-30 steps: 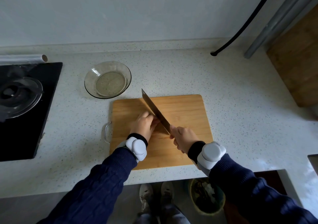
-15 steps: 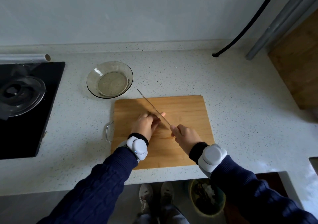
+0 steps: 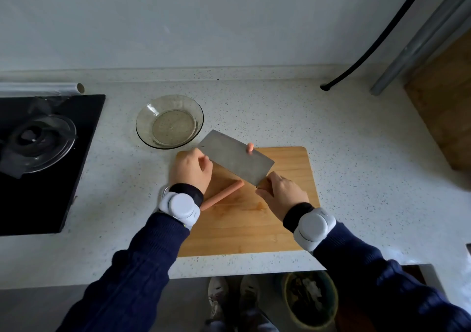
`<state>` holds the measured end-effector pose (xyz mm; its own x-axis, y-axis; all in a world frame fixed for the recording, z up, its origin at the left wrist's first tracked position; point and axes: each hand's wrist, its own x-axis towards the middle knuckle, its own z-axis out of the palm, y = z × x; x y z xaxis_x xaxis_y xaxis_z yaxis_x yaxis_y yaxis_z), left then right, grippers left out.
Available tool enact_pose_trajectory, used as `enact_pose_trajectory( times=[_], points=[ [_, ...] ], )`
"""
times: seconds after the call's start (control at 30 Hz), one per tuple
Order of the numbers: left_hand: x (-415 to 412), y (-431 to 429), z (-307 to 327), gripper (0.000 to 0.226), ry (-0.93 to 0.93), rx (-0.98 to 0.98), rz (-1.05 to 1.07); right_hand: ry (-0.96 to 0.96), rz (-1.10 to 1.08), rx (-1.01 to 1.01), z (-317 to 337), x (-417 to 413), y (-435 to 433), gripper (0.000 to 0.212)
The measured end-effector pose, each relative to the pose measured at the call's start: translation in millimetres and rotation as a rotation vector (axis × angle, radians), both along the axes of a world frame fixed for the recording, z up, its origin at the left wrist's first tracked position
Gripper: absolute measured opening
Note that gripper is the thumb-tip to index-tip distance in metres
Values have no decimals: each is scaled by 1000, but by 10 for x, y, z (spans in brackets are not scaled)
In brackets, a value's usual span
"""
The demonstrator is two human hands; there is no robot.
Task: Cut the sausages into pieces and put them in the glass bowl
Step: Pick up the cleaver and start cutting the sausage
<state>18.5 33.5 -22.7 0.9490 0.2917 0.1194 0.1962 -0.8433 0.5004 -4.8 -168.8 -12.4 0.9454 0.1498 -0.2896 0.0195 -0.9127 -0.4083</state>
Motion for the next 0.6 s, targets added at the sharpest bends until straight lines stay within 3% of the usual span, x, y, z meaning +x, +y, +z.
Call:
enact_pose_trajectory(
  times=[0.1,0.23,0.33,0.5,0.6],
  points=[
    [147,-34,112,15,-76,-71,-112,-22,25,-11,32,35,53,33],
    [383,-233,108,30,70,-111,-271,-51,98,-60,51,42,164,34],
    [497,-288,68,28,127,-113,-322,-73,151,-93,66,60,240,35],
    [578,-180,12,12,116,-104,-299,-57,187,-107,79,104,290,35],
    [653,58,7,11,10,-195,-132,-43,176,-106,75,123,285,34]
  ],
)
